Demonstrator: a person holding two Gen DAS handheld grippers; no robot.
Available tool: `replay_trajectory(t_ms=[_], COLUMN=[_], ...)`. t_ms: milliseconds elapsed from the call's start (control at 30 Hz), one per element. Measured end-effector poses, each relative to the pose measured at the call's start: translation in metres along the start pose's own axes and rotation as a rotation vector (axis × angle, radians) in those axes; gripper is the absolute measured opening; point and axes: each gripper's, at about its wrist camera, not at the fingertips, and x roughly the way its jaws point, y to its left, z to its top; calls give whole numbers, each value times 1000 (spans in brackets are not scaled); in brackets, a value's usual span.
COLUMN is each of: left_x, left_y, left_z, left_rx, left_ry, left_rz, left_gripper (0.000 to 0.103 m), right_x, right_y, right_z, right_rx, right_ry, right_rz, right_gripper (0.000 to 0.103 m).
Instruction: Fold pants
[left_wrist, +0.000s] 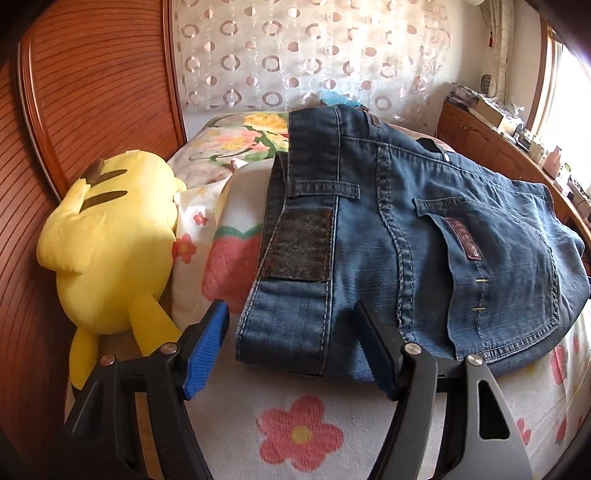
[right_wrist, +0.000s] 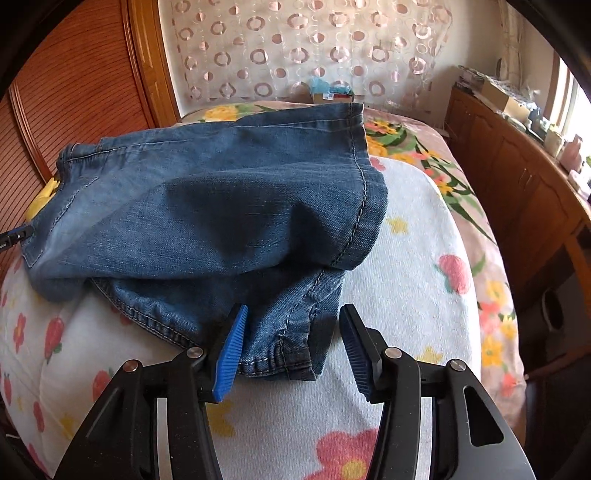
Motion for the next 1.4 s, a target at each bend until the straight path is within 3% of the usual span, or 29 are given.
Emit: replay_trajectory(t_ms=[300, 467, 567, 700, 1033, 1200, 1400], left_x=[-2, -7, -16, -32, -103, -135, -146], left_y=[-2, -11, -18, -24, -19, -12, -12], left_z=[-1, -2, 0, 4, 13, -8, -49], left_rx=[-5, 14, 35, 51, 62, 48, 37], left_ry=[-5, -23, -56, -100, -236, -268, -226], left_rz=[-17, -26, -1, 17, 33, 28, -1], left_gripper=[45, 22, 14, 12, 10, 10, 10], right_x=[0, 2, 1, -1, -75, -119, -144], right_y=[17, 23, 22, 20, 10, 13, 14], right_z=[-11, -16, -18, -14, -7, -32, -91], right_rx=[-29, -64, -69, -76, -66, -61, -43], right_ry=[-15, -36, -37, -38, -211, -275, -268], right_rz=[-13, 22, 36, 31, -25, -31, -17], right_gripper=[51, 29, 19, 15, 13, 10, 8])
